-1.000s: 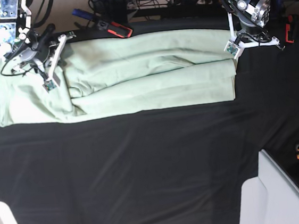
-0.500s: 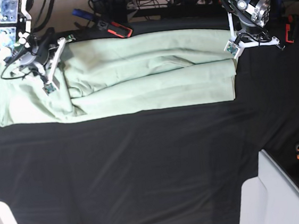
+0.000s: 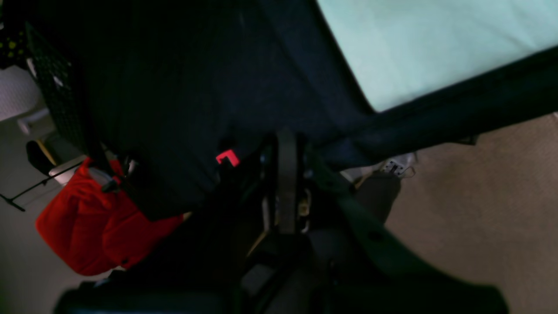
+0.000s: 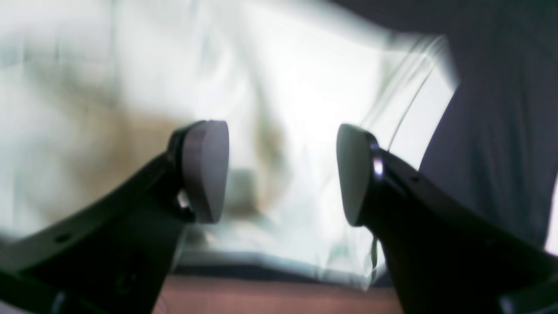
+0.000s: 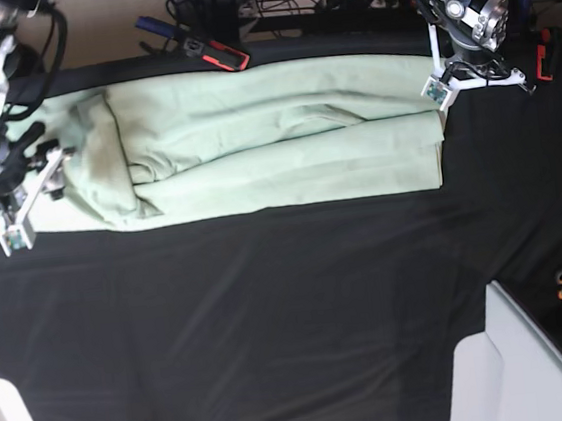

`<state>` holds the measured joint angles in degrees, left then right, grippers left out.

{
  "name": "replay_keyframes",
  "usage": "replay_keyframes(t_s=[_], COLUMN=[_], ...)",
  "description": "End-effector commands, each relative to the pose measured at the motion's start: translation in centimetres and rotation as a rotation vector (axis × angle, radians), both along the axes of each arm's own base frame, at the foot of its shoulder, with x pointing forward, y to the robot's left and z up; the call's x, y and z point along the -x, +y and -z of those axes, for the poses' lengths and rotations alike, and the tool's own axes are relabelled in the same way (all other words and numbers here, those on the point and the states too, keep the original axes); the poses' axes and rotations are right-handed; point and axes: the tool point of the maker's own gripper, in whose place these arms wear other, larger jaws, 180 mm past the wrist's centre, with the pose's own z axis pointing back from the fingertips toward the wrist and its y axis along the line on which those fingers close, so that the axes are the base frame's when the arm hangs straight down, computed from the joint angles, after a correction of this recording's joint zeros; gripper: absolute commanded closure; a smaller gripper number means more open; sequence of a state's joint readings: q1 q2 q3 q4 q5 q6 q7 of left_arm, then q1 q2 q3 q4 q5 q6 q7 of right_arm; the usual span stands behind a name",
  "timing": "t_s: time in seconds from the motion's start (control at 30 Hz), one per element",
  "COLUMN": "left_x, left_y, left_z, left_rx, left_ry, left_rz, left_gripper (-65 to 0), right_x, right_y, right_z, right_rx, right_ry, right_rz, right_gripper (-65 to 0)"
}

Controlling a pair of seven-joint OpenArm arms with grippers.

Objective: Fold the T-shirt properly
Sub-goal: 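Release the shirt end and withdraw the right gripper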

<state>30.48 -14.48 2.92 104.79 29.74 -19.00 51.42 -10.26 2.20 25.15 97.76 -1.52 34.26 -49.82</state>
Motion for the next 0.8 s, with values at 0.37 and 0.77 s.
replay_keyframes(t_s=[0.37,0.77], left_x=[0.0,0.3], left_y=[0.6,2.6], left_z=[-0.6,-1.3], left_rx=[-0.024,-0.054], left_ry=[-0.012,-0.024], left_rz=[-0.004,-0.055], left_gripper=[0.0,0.0], right_x=[-4.3,-5.4], right_y=[-6.4,-7.5], right_z=[3.1,4.1], right_rx=[-0.062,-0.096], right_ry=[-0.014,-0.007], right_rz=[0.099,0.118], right_gripper=[-37.1,-27.4])
